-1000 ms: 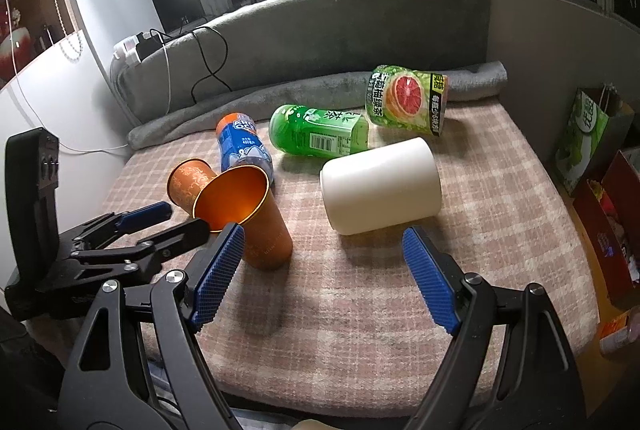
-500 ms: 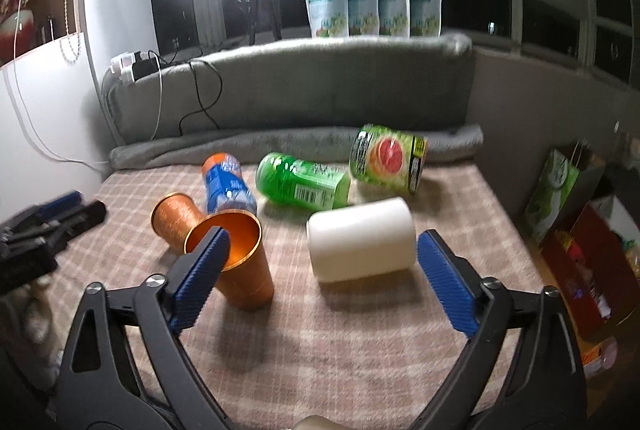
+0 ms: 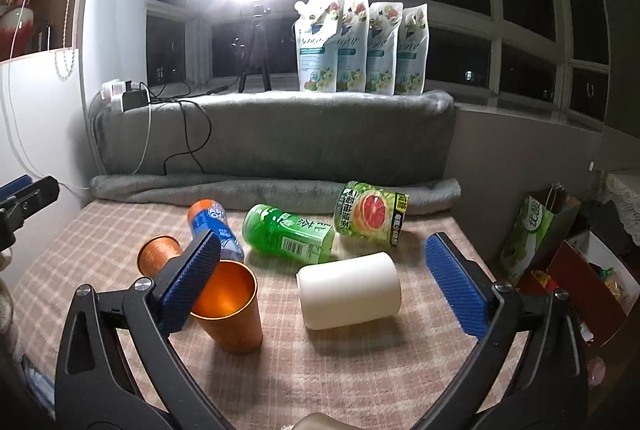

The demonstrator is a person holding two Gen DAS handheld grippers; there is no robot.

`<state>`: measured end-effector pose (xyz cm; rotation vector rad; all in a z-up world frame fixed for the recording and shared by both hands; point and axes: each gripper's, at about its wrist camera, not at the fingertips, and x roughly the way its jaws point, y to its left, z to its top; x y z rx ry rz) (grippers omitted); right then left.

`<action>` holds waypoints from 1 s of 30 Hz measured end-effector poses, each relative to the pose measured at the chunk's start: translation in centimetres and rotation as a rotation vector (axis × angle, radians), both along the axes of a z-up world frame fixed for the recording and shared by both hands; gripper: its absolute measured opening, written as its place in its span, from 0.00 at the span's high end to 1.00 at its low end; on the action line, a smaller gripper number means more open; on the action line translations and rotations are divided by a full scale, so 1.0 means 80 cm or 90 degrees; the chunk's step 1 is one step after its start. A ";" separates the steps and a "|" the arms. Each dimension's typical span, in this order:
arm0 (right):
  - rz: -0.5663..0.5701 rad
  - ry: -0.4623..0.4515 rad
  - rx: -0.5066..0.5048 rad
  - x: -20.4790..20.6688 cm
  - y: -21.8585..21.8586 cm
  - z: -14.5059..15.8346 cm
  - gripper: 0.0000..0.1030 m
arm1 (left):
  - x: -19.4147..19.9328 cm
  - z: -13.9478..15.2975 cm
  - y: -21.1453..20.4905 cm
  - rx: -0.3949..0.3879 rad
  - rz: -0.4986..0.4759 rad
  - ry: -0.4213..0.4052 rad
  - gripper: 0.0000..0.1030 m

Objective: Flip cup upright

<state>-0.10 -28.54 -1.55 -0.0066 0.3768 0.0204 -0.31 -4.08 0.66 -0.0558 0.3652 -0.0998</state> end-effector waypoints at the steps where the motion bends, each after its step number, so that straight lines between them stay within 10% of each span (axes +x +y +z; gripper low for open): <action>1: -0.003 -0.003 0.000 0.000 0.000 0.000 0.00 | -0.001 0.001 0.001 0.000 0.002 -0.002 0.17; 30: -0.013 -0.013 -0.003 0.002 0.001 0.004 0.00 | -0.007 0.002 0.001 -0.004 0.007 -0.006 0.15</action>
